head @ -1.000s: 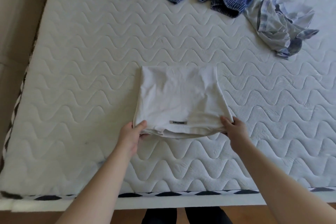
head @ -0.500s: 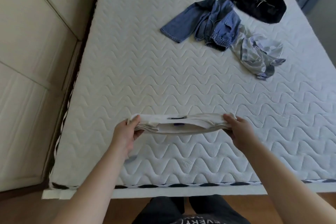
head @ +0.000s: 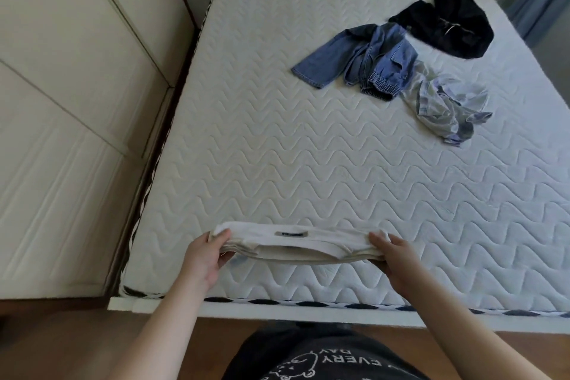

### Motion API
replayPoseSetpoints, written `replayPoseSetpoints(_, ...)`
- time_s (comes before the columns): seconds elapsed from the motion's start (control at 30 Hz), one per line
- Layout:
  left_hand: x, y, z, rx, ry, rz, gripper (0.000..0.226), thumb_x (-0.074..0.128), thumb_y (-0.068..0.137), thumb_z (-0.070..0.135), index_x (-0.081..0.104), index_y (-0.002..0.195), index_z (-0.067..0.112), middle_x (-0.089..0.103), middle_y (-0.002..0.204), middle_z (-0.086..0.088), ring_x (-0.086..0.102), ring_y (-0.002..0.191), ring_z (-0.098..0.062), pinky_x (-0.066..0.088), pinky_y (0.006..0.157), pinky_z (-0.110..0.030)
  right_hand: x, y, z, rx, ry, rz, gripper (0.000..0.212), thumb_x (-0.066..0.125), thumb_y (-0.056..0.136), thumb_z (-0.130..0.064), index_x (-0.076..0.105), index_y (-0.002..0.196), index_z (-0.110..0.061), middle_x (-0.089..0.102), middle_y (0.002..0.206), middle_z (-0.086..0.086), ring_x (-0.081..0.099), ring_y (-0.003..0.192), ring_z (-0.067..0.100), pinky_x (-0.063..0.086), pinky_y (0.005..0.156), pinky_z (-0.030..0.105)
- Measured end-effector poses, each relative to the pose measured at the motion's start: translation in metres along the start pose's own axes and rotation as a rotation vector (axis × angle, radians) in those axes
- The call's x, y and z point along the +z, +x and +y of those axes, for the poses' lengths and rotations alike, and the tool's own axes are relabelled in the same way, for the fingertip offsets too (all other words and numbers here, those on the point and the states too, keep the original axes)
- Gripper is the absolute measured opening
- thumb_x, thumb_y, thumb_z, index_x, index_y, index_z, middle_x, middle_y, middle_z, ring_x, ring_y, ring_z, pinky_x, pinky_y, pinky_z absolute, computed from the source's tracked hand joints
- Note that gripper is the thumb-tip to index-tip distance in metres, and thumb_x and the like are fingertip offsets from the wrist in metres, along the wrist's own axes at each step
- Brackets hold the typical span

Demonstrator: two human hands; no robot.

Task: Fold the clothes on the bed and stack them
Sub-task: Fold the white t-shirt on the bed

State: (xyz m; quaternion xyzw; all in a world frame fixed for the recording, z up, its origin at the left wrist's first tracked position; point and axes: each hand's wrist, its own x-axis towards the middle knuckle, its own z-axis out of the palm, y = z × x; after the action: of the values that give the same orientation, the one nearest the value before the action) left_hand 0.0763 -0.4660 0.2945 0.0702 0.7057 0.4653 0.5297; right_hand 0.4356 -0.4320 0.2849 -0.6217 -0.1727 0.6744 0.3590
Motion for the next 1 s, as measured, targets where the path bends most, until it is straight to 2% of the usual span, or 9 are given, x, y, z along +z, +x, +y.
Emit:
replayPoseSetpoints(0.13,-0.023,-0.016,-0.007,-0.023,-0.018,0.055,0.004,0.062,0.093,0.006,0.064,0.092,0.004,0.069,0.088,-0.014,0.065,0.08,-0.02,0.054,0.057,-0.023,0.011,-0.004,0.007,0.023,0.001,-0.025,0.014,0.061,0.095,-0.01,0.066,0.104,-0.001,0.074,0.094,0.014,0.072,0.081,0.02,0.058,0.063,0.023)
replayPoseSetpoints(0.27,-0.058,-0.017,-0.006,-0.031,-0.06,0.094,0.006,0.064,0.091,0.008,0.066,0.094,0.003,0.07,0.089,-0.014,0.067,0.081,-0.02,0.055,0.06,-0.025,0.041,-0.01,0.014,0.05,-0.008,-0.041,0.011,0.062,0.094,-0.011,0.066,0.098,-0.002,0.075,0.08,0.01,0.073,0.071,0.017,0.057,0.058,0.021)
replayPoseSetpoints(0.4,-0.097,-0.001,0.0,-0.031,-0.116,0.116,0.007,0.066,0.09,0.009,0.068,0.094,0.003,0.075,0.077,-0.009,0.071,0.072,-0.016,0.056,0.054,-0.023,0.081,-0.009,0.023,0.073,-0.057,-0.054,0.015,0.062,0.095,-0.014,0.065,0.101,-0.001,0.074,0.088,0.013,0.071,0.077,0.02,0.057,0.058,0.022)
replayPoseSetpoints(0.57,-0.147,0.043,0.017,-0.053,-0.16,0.07,0.01,0.067,0.089,0.008,0.068,0.094,0.0,0.075,0.08,-0.012,0.073,0.069,-0.016,0.056,0.055,-0.024,0.145,0.001,0.032,0.068,-0.063,-0.068,0.012,0.059,0.096,-0.01,0.065,0.096,0.0,0.074,0.073,0.008,0.072,0.064,0.015,0.055,0.054,0.02)
replayPoseSetpoints(0.7,-0.182,0.094,0.055,-0.05,-0.139,0.026,0.007,0.066,0.089,0.007,0.068,0.092,0.001,0.075,0.074,-0.008,0.072,0.066,-0.014,0.055,0.054,-0.024,0.213,0.015,0.035,0.037,-0.102,-0.012,0.014,0.058,0.096,-0.011,0.065,0.098,0.001,0.071,0.085,0.015,0.069,0.075,0.022,0.056,0.056,0.022)
replayPoseSetpoints(0.77,-0.196,0.123,0.082,-0.041,-0.118,-0.001,0.004,0.065,0.09,0.008,0.067,0.091,0.004,0.074,0.072,-0.006,0.07,0.065,-0.014,0.054,0.053,-0.024,0.25,0.027,0.033,0.008,-0.11,0.015,0.013,0.057,0.096,-0.009,0.064,0.097,0.001,0.067,0.085,0.015,0.065,0.074,0.023,0.056,0.053,0.021)
replayPoseSetpoints(0.87,-0.202,0.168,0.127,-0.032,-0.064,-0.019,0.002,0.064,0.091,0.007,0.066,0.091,0.007,0.069,0.083,-0.01,0.066,0.072,-0.017,0.054,0.05,-0.023,0.303,0.051,0.02,-0.006,-0.1,0.073,0.01,0.054,0.096,-0.005,0.061,0.089,-0.001,0.062,0.081,0.014,0.061,0.072,0.022,0.055,0.05,0.021)
replayPoseSetpoints(1.0,-0.189,0.222,0.188,-0.009,-0.016,-0.046,0.005,0.061,0.092,0.004,0.064,0.095,0.007,0.065,0.085,-0.01,0.063,0.075,-0.018,0.055,0.049,-0.023,0.362,0.09,-0.008,-0.017,-0.054,0.137,0.014,0.053,0.095,-0.004,0.06,0.083,-0.003,0.061,0.082,0.015,0.062,0.072,0.022,0.056,0.053,0.024)
